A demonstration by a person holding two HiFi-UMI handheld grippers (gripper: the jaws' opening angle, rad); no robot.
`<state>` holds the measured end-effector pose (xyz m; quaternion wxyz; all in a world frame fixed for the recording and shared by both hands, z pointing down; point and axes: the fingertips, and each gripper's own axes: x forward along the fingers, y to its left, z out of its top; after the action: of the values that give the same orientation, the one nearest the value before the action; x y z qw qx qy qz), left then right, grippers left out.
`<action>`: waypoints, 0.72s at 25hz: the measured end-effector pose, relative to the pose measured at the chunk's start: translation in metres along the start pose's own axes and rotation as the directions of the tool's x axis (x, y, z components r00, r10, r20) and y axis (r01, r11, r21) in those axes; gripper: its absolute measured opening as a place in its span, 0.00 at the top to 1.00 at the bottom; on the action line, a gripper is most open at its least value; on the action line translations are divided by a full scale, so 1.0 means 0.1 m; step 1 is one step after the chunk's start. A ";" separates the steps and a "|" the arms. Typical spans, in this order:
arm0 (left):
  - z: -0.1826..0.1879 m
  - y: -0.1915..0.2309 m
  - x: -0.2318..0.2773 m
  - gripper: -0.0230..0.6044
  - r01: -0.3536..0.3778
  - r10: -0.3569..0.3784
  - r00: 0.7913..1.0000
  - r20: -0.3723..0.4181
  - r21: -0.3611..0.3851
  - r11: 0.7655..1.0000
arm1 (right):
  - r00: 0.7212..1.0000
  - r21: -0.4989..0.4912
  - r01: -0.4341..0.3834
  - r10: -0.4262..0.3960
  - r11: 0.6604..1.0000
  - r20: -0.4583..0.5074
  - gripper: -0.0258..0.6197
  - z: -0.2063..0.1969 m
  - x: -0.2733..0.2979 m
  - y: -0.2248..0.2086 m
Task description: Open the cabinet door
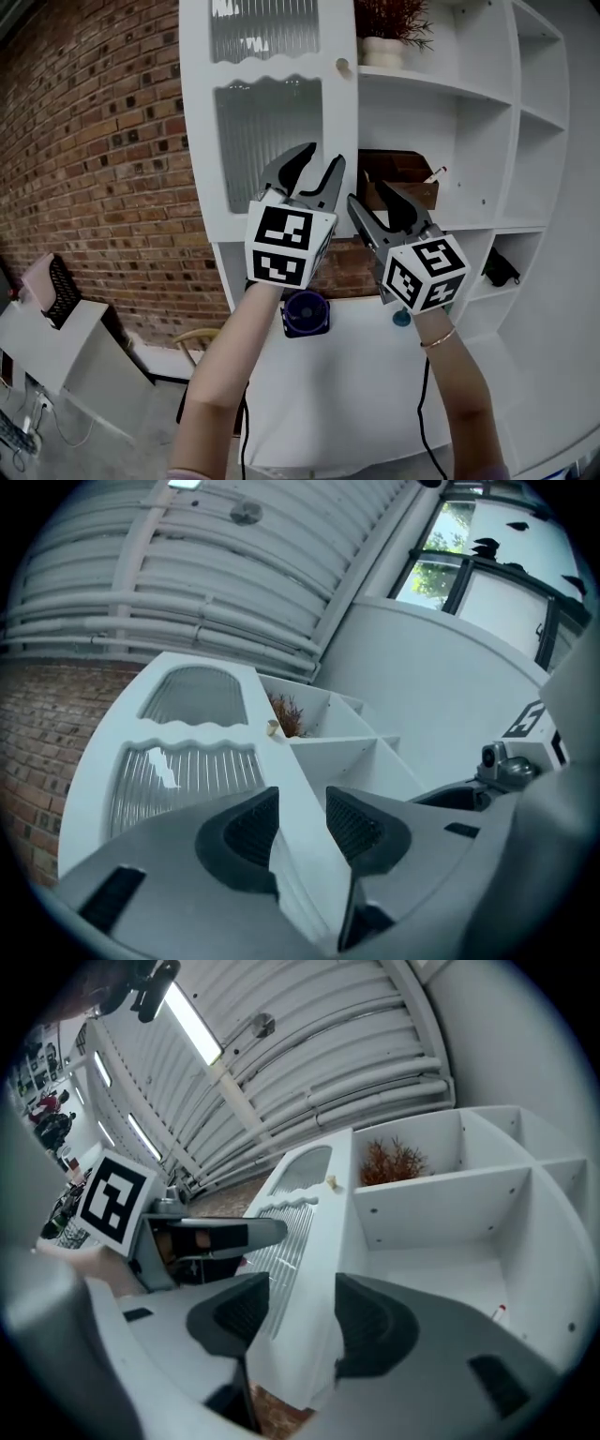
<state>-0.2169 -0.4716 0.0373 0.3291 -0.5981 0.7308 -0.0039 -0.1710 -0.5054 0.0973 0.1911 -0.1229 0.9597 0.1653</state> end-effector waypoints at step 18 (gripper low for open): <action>0.79 0.37 0.99 0.72 -0.137 0.149 0.989 -0.013 0.324 0.936 | 1.000 0.000 -0.005 0.005 1.000 0.024 0.63 0.23 0.46 -0.19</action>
<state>-0.2175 -0.5176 -0.0863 0.4080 -0.4813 0.7679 -0.1107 -0.1987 -0.5228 0.0536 0.2025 -0.1187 0.9576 0.1672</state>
